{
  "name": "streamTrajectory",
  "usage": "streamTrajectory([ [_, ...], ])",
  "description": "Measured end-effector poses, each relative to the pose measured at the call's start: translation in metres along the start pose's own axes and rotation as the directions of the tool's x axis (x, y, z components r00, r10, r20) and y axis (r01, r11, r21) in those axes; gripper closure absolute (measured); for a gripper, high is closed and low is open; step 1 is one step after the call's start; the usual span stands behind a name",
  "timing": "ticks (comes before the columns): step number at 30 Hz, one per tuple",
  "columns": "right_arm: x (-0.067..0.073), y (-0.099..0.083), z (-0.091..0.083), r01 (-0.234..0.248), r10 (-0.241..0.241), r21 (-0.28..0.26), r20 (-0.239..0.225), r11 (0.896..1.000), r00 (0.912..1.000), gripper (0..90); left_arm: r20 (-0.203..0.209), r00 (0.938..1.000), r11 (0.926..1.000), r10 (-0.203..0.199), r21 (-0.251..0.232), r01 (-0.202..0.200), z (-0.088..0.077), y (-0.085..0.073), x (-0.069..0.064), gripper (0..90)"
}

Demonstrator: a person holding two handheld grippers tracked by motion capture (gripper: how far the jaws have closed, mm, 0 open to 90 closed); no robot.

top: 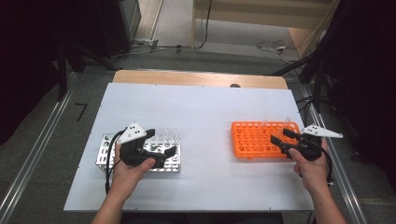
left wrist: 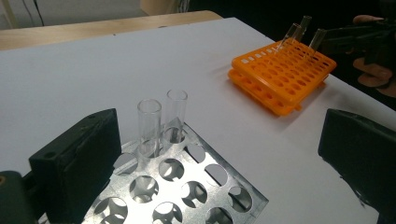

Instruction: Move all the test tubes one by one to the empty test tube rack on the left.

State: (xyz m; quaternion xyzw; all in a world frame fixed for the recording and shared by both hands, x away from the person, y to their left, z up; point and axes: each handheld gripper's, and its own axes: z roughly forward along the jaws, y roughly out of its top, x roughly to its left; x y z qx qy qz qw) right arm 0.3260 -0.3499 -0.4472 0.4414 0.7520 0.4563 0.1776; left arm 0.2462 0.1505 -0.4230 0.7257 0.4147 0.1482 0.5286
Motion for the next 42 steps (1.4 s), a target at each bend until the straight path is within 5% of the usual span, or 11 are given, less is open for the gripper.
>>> streamTrajectory([
  [6,-0.003,-0.008,0.008,-0.007,0.006,0.025,0.011,1.0,0.9999,52.0,-0.001,1.0,1.0,0.0,0.001,0.0,0.0,0.0,0.001,0.0],
  [15,-0.003,-0.014,0.016,0.011,-0.012,0.043,0.044,0.999,0.999,64.7,-0.003,1.0,1.0,-0.002,0.005,0.002,0.001,-0.001,0.001,0.0],
  [25,0.004,-0.018,0.021,0.028,-0.031,0.038,0.081,0.999,0.9963,72.7,-0.001,1.0,1.0,0.002,0.007,-0.002,0.002,-0.001,0.001,0.0],
  [42,0.008,-0.01,0.011,0.044,-0.044,0.006,0.092,0.999,0.9948,73.6,0.004,1.0,1.0,0.001,0.01,-0.001,0.002,-0.001,0.001,0.0],
])
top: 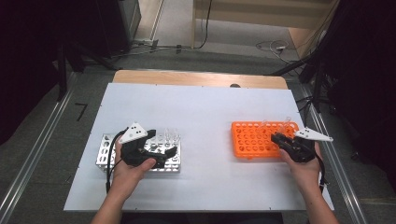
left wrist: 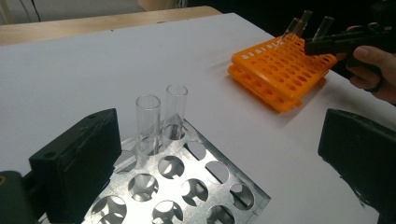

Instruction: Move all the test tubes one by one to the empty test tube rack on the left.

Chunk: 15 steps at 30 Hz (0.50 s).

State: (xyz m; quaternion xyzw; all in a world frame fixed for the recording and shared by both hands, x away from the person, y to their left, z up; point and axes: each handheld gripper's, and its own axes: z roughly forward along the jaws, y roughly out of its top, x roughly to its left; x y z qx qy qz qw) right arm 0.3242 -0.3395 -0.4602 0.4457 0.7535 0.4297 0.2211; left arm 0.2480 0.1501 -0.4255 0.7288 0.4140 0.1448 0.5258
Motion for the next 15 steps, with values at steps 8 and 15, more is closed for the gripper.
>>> streamTrajectory([
  [8,0.004,0.008,-0.013,0.004,-0.004,-0.024,-0.004,1.0,1.0,73.6,-0.002,1.0,1.0,0.0,-0.003,0.0,-0.002,0.001,-0.001,0.0],
  [15,0.018,0.015,-0.016,0.028,-0.03,-0.031,-0.039,0.999,0.9988,73.6,0.002,1.0,1.0,0.006,-0.006,-0.006,-0.002,0.002,-0.003,0.0],
])
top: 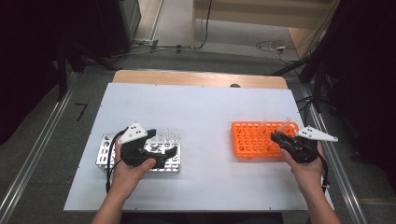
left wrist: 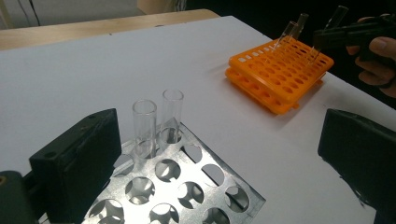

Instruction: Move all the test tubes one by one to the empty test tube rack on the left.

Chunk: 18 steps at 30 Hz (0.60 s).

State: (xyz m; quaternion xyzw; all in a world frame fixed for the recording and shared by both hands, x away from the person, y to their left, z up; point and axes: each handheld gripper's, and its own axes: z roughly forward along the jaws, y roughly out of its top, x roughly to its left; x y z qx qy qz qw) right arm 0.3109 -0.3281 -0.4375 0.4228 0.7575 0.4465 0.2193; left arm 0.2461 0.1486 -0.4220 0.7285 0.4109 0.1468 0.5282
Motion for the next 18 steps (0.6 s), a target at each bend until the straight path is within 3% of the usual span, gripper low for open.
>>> streamTrajectory([
  [9,0.024,0.01,-0.002,0.023,-0.023,-0.011,-0.071,1.0,0.9972,73.6,0.011,0.9999,1.0,0.007,-0.004,-0.007,-0.001,0.003,-0.004,0.0],
  [18,0.049,0.016,0.001,0.062,-0.062,-0.005,-0.145,0.998,0.9875,73.5,0.023,0.9996,0.9999,0.016,-0.004,-0.016,0.001,0.005,-0.01,0.0],
])
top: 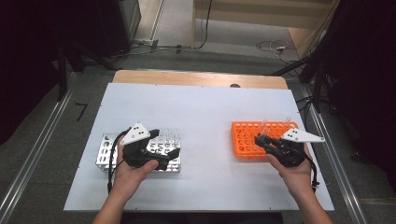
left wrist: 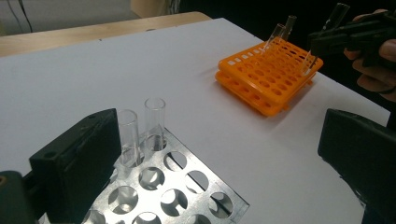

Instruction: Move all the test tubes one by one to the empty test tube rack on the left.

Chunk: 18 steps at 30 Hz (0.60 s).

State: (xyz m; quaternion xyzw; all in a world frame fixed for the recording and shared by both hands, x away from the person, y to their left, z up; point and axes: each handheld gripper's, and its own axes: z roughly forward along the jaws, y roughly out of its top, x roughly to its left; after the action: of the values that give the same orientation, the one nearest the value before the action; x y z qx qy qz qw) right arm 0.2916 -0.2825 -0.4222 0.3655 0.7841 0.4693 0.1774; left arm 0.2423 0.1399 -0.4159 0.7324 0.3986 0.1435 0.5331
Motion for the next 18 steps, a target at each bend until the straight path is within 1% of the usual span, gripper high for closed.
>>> streamTrajectory([
  [7,0.019,0.003,0.006,0.034,-0.034,0.014,-0.051,0.999,0.9981,73.5,0.008,0.9999,0.9999,0.014,0.005,-0.014,0.002,0.001,-0.005,0.0],
  [11,0.028,0.004,0.009,0.044,-0.043,0.021,-0.077,0.999,0.9961,73.5,0.011,0.9998,0.9998,0.019,0.003,-0.019,0.002,0.003,-0.008,0.0],
  [18,0.042,0.004,0.013,0.064,-0.061,0.03,-0.108,0.997,0.9923,73.5,0.025,0.9991,0.9994,0.034,0.005,-0.034,0.004,0.004,-0.015,0.0],
])
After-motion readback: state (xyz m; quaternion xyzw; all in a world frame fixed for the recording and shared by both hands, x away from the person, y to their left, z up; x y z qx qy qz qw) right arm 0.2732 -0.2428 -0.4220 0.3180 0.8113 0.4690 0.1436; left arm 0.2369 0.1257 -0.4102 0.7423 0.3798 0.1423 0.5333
